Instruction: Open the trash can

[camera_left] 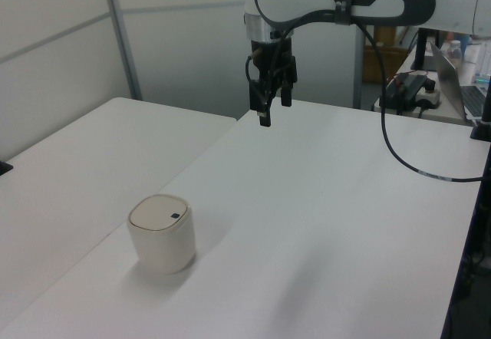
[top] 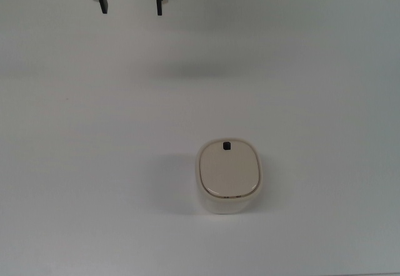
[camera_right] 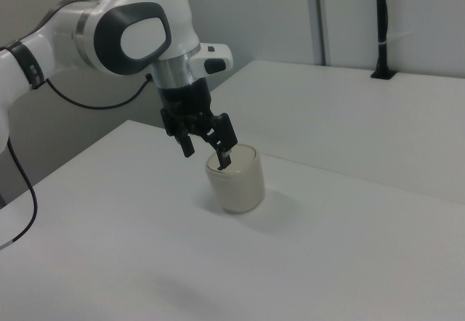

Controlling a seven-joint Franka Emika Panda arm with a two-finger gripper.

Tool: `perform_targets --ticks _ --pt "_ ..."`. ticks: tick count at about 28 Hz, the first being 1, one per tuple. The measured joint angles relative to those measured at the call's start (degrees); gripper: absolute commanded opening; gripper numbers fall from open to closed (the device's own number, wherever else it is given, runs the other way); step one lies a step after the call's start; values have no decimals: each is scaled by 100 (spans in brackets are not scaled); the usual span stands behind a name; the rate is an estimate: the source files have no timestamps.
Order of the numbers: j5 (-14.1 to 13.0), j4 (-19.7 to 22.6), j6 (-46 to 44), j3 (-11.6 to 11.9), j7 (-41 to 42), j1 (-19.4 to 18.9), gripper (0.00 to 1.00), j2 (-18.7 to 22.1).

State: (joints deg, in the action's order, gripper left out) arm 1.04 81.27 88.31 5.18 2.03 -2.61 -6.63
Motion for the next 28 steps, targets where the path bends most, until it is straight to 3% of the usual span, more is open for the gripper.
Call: perform_targets --ticks 2,3,7,9,10,12,28 --pt "-5 0 0 0 0 0 97 -1" --pt "-13 0 0 0 0 0 91 -3" --pt "-23 0 5 0 0 -1 48 -23" --pt "-53 0 22 0 0 -1 31 -34" --pt "-67 0 26 0 0 -1 15 -40" --pt "-91 0 28 0 0 -1 0 -53" --pt "-98 -4 35 -13 0 -42 0 -251"
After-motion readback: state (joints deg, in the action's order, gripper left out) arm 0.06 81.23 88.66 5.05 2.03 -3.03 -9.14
